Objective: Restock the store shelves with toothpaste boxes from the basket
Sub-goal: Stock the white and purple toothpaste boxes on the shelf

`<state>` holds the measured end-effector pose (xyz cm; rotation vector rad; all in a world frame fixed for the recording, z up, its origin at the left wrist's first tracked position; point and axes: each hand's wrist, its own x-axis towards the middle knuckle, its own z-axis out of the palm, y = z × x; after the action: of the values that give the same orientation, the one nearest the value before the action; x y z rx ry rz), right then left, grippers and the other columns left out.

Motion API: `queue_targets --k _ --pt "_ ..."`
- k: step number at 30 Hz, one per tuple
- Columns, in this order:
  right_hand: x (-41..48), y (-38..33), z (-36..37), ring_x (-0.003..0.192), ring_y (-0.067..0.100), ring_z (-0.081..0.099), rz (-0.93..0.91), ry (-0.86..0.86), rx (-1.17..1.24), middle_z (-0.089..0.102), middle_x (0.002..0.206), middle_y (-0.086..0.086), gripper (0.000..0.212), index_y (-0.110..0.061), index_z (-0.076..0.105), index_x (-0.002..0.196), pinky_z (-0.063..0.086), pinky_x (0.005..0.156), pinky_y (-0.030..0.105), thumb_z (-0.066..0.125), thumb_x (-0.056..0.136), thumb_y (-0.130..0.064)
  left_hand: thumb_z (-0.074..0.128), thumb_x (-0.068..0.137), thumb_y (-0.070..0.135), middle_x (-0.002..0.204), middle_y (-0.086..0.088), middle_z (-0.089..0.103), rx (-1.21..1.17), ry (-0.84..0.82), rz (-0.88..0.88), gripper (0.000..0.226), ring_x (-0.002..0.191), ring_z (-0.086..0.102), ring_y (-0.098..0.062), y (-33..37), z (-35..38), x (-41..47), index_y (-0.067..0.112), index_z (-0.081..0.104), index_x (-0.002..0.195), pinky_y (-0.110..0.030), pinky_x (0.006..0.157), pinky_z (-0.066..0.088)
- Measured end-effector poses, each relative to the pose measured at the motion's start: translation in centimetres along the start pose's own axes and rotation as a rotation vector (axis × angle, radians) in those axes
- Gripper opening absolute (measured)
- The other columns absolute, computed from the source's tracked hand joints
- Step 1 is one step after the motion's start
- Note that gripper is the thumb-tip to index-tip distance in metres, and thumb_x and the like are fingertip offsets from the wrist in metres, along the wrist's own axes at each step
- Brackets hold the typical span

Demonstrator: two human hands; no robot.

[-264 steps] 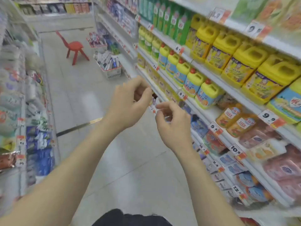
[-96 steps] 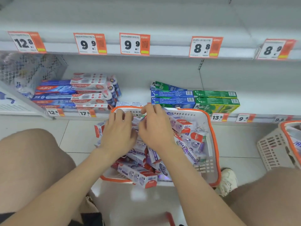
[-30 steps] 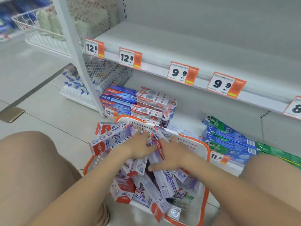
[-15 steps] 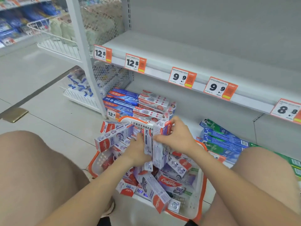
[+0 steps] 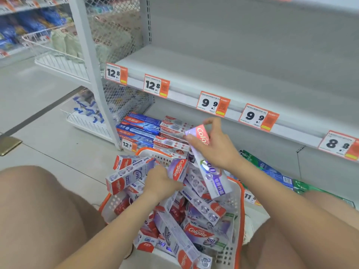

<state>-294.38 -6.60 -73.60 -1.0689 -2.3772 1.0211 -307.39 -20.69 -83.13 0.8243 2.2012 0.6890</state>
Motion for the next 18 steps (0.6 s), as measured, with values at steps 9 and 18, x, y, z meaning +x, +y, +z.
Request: queue_targets --k 9,18 --pt "6.3 -2.4 -3.0 0.092 0.018 0.061 -0.101 0.159 0.074 0.069 0.098 -0.01 0.018 -0.029 0.06 0.113 0.037 0.076 0.029 0.043 0.106 -0.031 0.092 0.063 0.029 0.101 0.002 0.055 0.091 0.208 0.281 0.066 0.096 0.054 -0.021 6.6 -8.2 0.5 0.019 0.047 0.11 -0.024 0.062 0.038" --pt "10.1 -3.9 -3.6 0.076 0.025 0.068 -0.01 0.421 0.636 0.069 0.087 0.005 0.029 -0.04 0.058 0.114 0.061 0.078 0.051 0.05 0.087 -0.043 0.079 0.073 0.016 0.102 0.005 0.064 0.15 0.412 0.579 0.063 0.091 0.06 -0.023 11.0 -14.5 4.5 0.023 0.046 0.126 -0.04 0.072 0.047"
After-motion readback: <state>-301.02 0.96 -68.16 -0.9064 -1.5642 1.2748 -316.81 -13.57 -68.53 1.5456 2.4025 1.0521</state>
